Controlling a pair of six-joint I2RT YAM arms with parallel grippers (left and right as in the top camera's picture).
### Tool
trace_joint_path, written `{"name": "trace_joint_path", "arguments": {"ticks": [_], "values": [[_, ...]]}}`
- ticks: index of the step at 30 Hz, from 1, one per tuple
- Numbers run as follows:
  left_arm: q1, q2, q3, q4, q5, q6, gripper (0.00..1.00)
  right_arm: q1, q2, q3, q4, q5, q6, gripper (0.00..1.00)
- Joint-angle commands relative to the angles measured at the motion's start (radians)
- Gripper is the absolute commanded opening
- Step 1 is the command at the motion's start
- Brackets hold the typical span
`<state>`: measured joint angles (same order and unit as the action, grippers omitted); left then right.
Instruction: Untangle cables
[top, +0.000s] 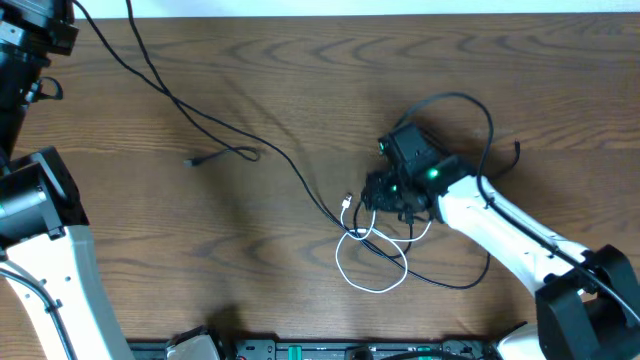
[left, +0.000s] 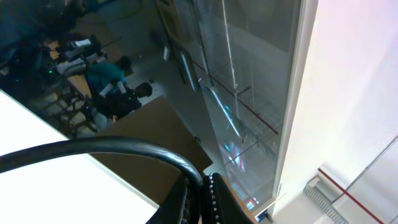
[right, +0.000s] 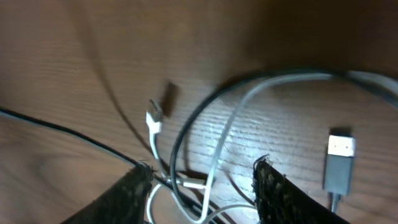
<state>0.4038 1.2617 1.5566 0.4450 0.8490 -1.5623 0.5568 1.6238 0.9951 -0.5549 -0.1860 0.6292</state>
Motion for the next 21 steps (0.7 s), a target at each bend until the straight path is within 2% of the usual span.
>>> {"name": "trace_joint_path", "arguments": {"ticks": [1, 7, 9, 11, 14, 17, 21], "values": [[-0.002, 0.001, 0.017, 0.008, 0.027, 0.025, 0.08, 0.021, -0.013, -0.070, 0.084, -0.050, 0.072, 0.49], [-0.002, 0.001, 0.016, 0.008, 0.029, 0.025, 0.08, 0.041, -0.013, -0.153, 0.175, -0.023, 0.146, 0.37], [-0.002, 0.001, 0.016, 0.008, 0.034, 0.025, 0.07, 0.040, -0.013, -0.169, 0.186, -0.003, 0.153, 0.24], [-0.002, 0.001, 0.016, 0.008, 0.035, 0.032, 0.08, 0.039, -0.013, -0.171, 0.185, 0.016, 0.151, 0.03], [-0.002, 0.001, 0.016, 0.007, 0.042, 0.056, 0.07, 0.031, -0.016, -0.153, 0.179, -0.002, 0.135, 0.01], [-0.002, 0.001, 0.016, -0.028, 0.056, 0.098, 0.07, 0.014, -0.037, -0.079, 0.121, -0.024, 0.052, 0.01], [-0.002, 0.001, 0.016, -0.162, 0.060, 0.138, 0.08, -0.012, -0.100, 0.085, -0.105, 0.191, 0.042, 0.01]]}}
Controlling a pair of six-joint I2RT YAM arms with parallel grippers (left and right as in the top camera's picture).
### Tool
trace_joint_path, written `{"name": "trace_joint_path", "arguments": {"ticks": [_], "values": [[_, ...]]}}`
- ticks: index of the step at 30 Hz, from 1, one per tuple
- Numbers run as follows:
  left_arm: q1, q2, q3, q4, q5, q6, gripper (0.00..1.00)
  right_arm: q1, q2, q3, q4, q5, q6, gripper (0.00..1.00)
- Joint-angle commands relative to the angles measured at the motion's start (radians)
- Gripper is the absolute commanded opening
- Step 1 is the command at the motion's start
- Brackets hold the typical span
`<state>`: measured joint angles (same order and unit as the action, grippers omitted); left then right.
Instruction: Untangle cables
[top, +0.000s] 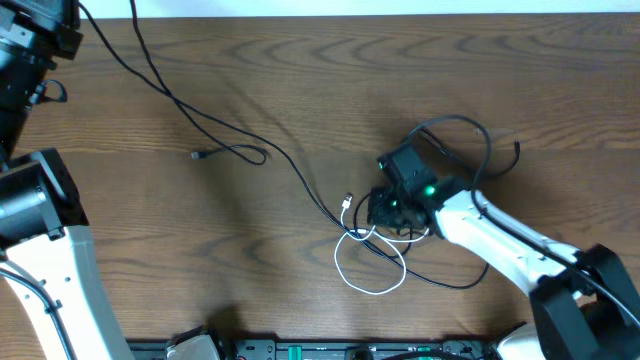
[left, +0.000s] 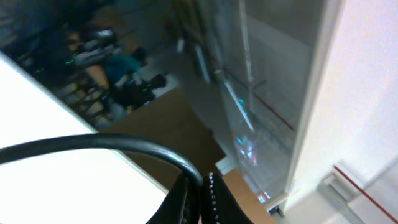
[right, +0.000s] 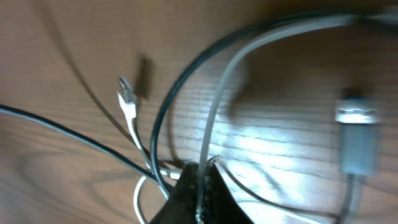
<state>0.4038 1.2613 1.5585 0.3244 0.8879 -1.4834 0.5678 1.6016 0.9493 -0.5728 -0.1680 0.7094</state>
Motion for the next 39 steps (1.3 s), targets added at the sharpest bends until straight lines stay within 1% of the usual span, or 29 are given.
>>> {"name": "trace_joint_path", "arguments": {"ticks": [1, 3, 6, 9, 11, 13, 16, 17, 19, 20, 21, 24, 26, 27, 28, 30, 31, 33, 37, 39], "values": [[-0.002, 0.002, 0.014, -0.075, 0.021, 0.059, 0.08, -0.029, -0.093, 0.174, -0.147, 0.249, -0.038, 0.01], [-0.002, 0.005, 0.014, -0.130, 0.021, 0.059, 0.08, -0.040, -0.129, 0.281, -0.292, 0.447, -0.038, 0.01], [-0.002, 0.011, 0.014, -0.168, 0.021, 0.079, 0.07, -0.058, -0.172, 0.415, -0.445, 0.665, -0.038, 0.01], [-0.002, 0.015, 0.014, -0.168, 0.021, 0.112, 0.07, -0.082, -0.213, 0.524, -0.529, 0.773, -0.038, 0.01], [-0.002, 0.016, 0.014, -0.168, 0.022, 0.119, 0.07, -0.101, -0.240, 0.568, -0.552, 0.787, -0.041, 0.01], [-0.002, 0.016, 0.014, -0.179, 0.021, 0.119, 0.08, -0.120, -0.271, 0.582, -0.553, 0.755, -0.046, 0.02], [-0.002, 0.017, 0.014, -0.190, 0.021, 0.124, 0.07, -0.130, -0.289, 0.579, -0.554, 0.600, -0.047, 0.01], [-0.002, 0.018, 0.014, -0.190, 0.022, 0.134, 0.07, -0.130, -0.287, 0.578, -0.552, 0.527, -0.064, 0.03], [-0.002, 0.018, 0.014, -0.190, 0.026, 0.144, 0.07, -0.127, -0.272, 0.558, -0.517, 0.325, -0.133, 0.10], [-0.002, 0.018, 0.014, -0.190, 0.026, 0.144, 0.07, -0.125, -0.265, 0.549, -0.498, 0.259, -0.161, 0.15], [-0.002, 0.018, 0.014, -0.190, 0.029, 0.144, 0.07, -0.121, -0.253, 0.532, -0.467, 0.166, -0.210, 0.21], [-0.007, 0.018, 0.014, -0.189, 0.047, 0.143, 0.08, -0.092, -0.200, 0.479, -0.359, -0.071, -0.381, 0.46], [-0.019, 0.018, 0.014, -0.189, 0.051, 0.137, 0.08, -0.066, -0.157, 0.449, -0.290, -0.193, -0.486, 0.60], [-0.036, 0.018, 0.014, -0.189, 0.052, 0.108, 0.08, -0.043, -0.117, 0.436, -0.244, -0.264, -0.542, 0.73], [-0.051, 0.018, 0.014, -0.189, 0.051, 0.072, 0.07, -0.027, -0.085, 0.435, -0.216, -0.289, -0.558, 0.78], [-0.082, 0.018, 0.014, -0.177, 0.051, -0.006, 0.07, 0.003, -0.027, 0.435, -0.155, -0.295, -0.558, 0.86], [-0.114, 0.018, 0.014, -0.145, 0.052, -0.061, 0.07, 0.027, 0.019, 0.435, -0.099, -0.295, -0.558, 0.90], [-0.159, 0.017, 0.014, -0.080, 0.052, -0.106, 0.07, 0.054, 0.074, 0.435, -0.033, -0.295, -0.558, 0.93], [-0.243, 0.016, 0.014, 0.087, 0.049, -0.175, 0.08, 0.100, 0.167, 0.435, 0.084, -0.295, -0.557, 0.94], [-0.275, 0.015, 0.014, 0.150, 0.034, -0.188, 0.08, 0.121, 0.209, 0.435, 0.148, -0.296, -0.556, 0.95]]}}
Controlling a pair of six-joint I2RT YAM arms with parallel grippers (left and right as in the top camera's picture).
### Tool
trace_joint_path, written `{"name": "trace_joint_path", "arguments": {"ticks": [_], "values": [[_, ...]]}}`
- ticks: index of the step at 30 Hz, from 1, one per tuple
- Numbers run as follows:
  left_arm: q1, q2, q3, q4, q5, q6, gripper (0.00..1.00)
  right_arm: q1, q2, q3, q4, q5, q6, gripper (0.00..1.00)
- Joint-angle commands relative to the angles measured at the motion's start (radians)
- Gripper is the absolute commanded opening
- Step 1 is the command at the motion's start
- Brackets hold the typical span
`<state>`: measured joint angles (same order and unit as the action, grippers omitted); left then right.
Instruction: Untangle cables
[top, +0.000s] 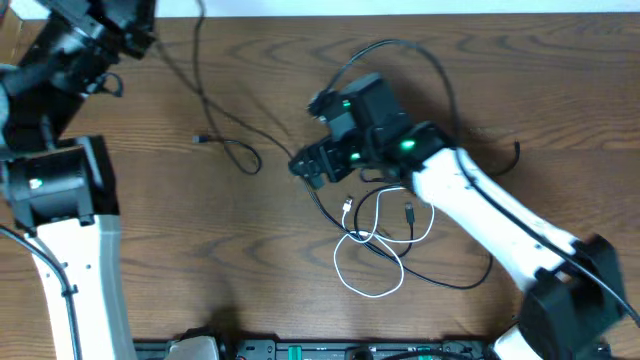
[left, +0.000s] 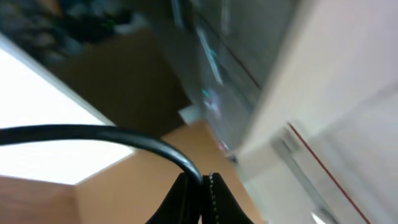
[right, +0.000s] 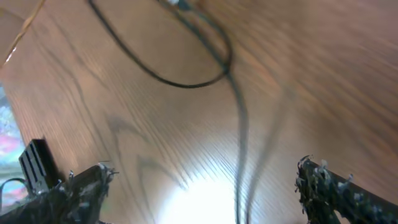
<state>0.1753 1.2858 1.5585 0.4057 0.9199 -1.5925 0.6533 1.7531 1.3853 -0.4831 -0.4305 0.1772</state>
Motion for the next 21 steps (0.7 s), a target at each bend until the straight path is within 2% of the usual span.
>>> {"name": "trace_joint_path", "arguments": {"ticks": [1, 3, 9, 16, 21], "values": [[-0.056, -0.011, 0.014, 0.077, -0.008, -0.082, 0.08, 0.044, 0.072, -0.002, 0.087, -0.033, -0.023, 0.96], [-0.072, -0.016, 0.014, 0.076, -0.025, -0.083, 0.08, 0.064, 0.098, -0.002, 0.153, -0.032, -0.021, 0.99], [-0.077, -0.034, 0.014, 0.076, -0.026, -0.112, 0.08, 0.082, 0.106, -0.002, 0.247, 0.068, -0.021, 0.99], [-0.077, -0.068, 0.014, 0.076, -0.027, -0.111, 0.07, 0.079, 0.107, -0.002, 0.209, 0.274, -0.023, 0.99], [-0.076, -0.073, 0.014, 0.075, -0.031, -0.098, 0.08, 0.077, 0.106, -0.002, 0.191, 0.277, -0.025, 0.99]]}}
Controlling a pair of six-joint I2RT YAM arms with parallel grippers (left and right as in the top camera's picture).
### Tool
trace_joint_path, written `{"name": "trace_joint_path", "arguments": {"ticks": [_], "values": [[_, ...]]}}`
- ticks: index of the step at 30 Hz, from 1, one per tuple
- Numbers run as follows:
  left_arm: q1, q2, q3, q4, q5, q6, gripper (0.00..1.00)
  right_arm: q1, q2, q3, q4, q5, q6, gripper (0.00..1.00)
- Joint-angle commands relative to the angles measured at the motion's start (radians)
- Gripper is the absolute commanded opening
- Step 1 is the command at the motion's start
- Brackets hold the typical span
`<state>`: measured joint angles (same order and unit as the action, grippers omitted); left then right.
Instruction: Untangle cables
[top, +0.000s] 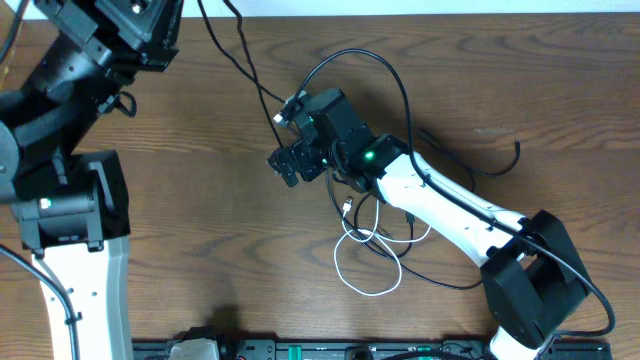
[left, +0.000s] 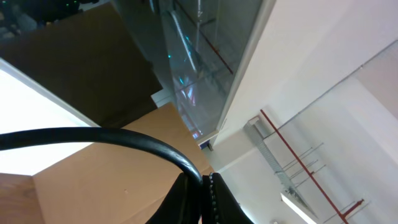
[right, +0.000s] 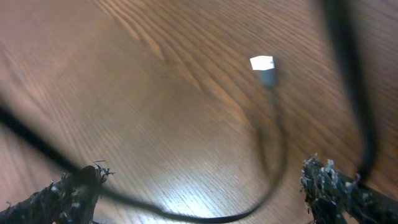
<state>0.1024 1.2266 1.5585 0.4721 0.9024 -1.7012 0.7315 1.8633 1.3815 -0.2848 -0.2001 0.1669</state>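
A black cable (top: 240, 60) runs from the top edge down to its plug (top: 279, 118), near my right gripper (top: 288, 164). In the left wrist view my left gripper (left: 200, 185) is shut on this black cable (left: 93, 138), raised off the table. My right gripper (right: 202, 190) stands wide open low over the wood, and a blurred black cable (right: 273, 168) crosses between its fingers untouched. A small plug (right: 264, 66) shows ahead of it. The white cable (top: 368, 262) lies in loops below the right arm, crossed by another black cable (top: 440, 282).
A big black loop (top: 385, 62) arches over the right arm. A loose black cable end (top: 512, 155) lies at the right. The left arm's body (top: 70, 190) fills the left side. The table's front edge (top: 330, 345) carries dark hardware.
My right gripper has shifted a little left, still open. The black cable's free end has left the table at the left and its plug now hangs by my right gripper. My left arm moved right.
My right gripper stood open over the knot of white and black cables, then shut on them. Later it was open, up and to the left, with a black loop raised. My left gripper stayed shut on the black cable throughout and has drawn it rightward.
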Motion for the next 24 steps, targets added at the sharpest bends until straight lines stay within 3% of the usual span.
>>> {"name": "trace_joint_path", "arguments": {"ticks": [1, 7, 13, 18, 24], "values": [[-0.003, -0.013, 0.014, 0.009, -0.014, 0.024, 0.08, 0.000, -0.008, 0.002, -0.010, 0.030, -0.015, 0.99], [-0.003, -0.011, 0.014, -0.032, -0.024, 0.097, 0.07, 0.003, -0.086, 0.002, -0.021, -0.147, -0.014, 0.99], [-0.003, -0.001, 0.014, -0.052, -0.025, 0.130, 0.08, 0.000, -0.230, 0.002, -0.091, -0.143, -0.008, 0.99], [-0.003, 0.000, 0.014, -0.051, -0.020, 0.119, 0.08, -0.004, -0.321, 0.002, -0.134, -0.003, -0.008, 0.99], [-0.003, -0.014, 0.014, -0.051, -0.017, 0.084, 0.07, -0.005, -0.268, 0.002, -0.145, 0.135, -0.056, 0.99]]}}
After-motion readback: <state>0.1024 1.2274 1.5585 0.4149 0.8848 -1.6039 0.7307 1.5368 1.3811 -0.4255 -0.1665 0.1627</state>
